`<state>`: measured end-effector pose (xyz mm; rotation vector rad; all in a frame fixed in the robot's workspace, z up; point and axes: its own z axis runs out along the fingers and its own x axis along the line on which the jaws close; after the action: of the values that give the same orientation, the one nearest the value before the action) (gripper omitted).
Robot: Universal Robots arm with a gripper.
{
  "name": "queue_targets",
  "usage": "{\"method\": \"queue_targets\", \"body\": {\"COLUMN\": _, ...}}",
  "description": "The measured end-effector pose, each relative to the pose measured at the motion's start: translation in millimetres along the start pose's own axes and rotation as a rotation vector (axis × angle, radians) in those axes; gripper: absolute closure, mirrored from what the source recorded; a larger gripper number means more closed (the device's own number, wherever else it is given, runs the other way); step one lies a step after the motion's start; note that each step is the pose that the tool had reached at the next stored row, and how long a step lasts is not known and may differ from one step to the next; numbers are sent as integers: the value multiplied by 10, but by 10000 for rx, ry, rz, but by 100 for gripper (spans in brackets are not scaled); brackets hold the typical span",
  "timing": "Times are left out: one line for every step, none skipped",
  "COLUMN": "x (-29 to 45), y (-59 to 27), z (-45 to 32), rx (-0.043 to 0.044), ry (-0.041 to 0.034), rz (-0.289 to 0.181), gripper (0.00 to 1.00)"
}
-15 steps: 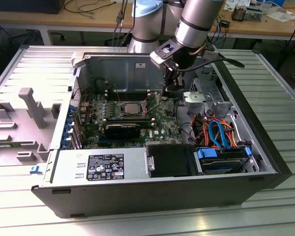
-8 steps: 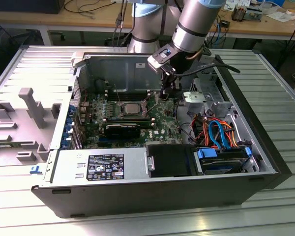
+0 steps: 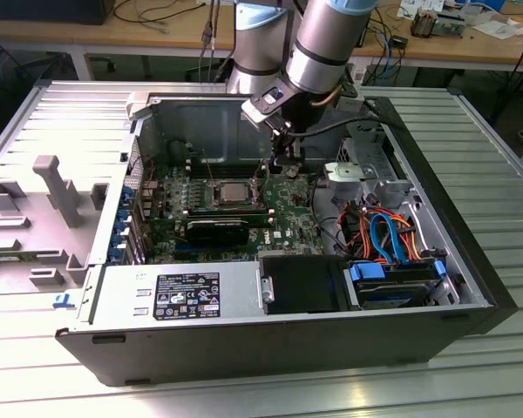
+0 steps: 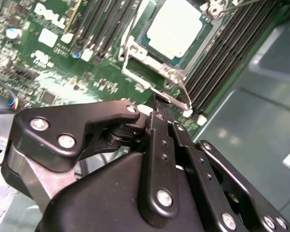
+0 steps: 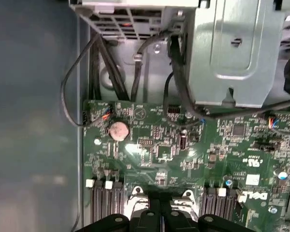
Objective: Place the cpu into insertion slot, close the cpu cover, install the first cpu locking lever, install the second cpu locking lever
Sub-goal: 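Close the cpu cover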
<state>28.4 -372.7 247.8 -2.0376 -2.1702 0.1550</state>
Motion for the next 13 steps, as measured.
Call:
{"method": "queue_targets", "body": {"x": 3, "y": -46, "z": 9, "rx": -33, "ry": 98, "rz": -21, "gripper": 89}}
{"method": "queue_targets", "body": {"x": 4, "y": -72, "z": 14, "rx": -53, "ry": 157, "rz": -33, "gripper": 89}}
{"method": "queue_targets", "body": {"x": 6, "y": -99, "z": 19, "rx": -72, "ry": 220, "rz": -45, "gripper": 89}}
{"method": "queue_targets", "body": {"x": 9, "y": -148, "z": 28, "rx": -101, "ry": 369, "rz": -74, "gripper": 89}}
{"method": "queue_targets", "body": {"x": 10, "y": -180, "z": 34, "rx": -116, "ry": 545, "rz": -108, "gripper": 89}}
{"method": "queue_targets", "body": {"x": 11, "y": -213, "z": 41, "rx": -132, "ry": 717, "rz": -141, "gripper": 89}}
{"method": "queue_targets", "body": {"x": 12, "y": -250, "z": 48, "rx": -145, "ry": 852, "rz": -165, "gripper": 89}}
{"method": "queue_targets", "body": {"x": 14, "y": -305, "z": 59, "rx": -163, "ry": 997, "rz": -195, "gripper": 89}}
{"method": "queue_targets", "body": {"x": 15, "y": -337, "z": 65, "rx": -173, "ry": 1065, "rz": -208, "gripper": 89}}
{"method": "queue_targets", "body": {"x": 16, "y": -370, "z": 71, "rx": -183, "ry": 1124, "rz": -218, "gripper": 89}}
{"method": "queue_targets", "body": {"x": 18, "y": -414, "z": 80, "rx": -198, "ry": 1206, "rz": -236, "gripper": 89}}
{"method": "queue_targets", "body": {"x": 19, "y": -439, "z": 86, "rx": -206, "ry": 1256, "rz": -246, "gripper": 89}}
{"method": "queue_targets", "body": {"x": 17, "y": -481, "z": 100, "rx": -213, "ry": 1328, "rz": -258, "gripper": 89}}
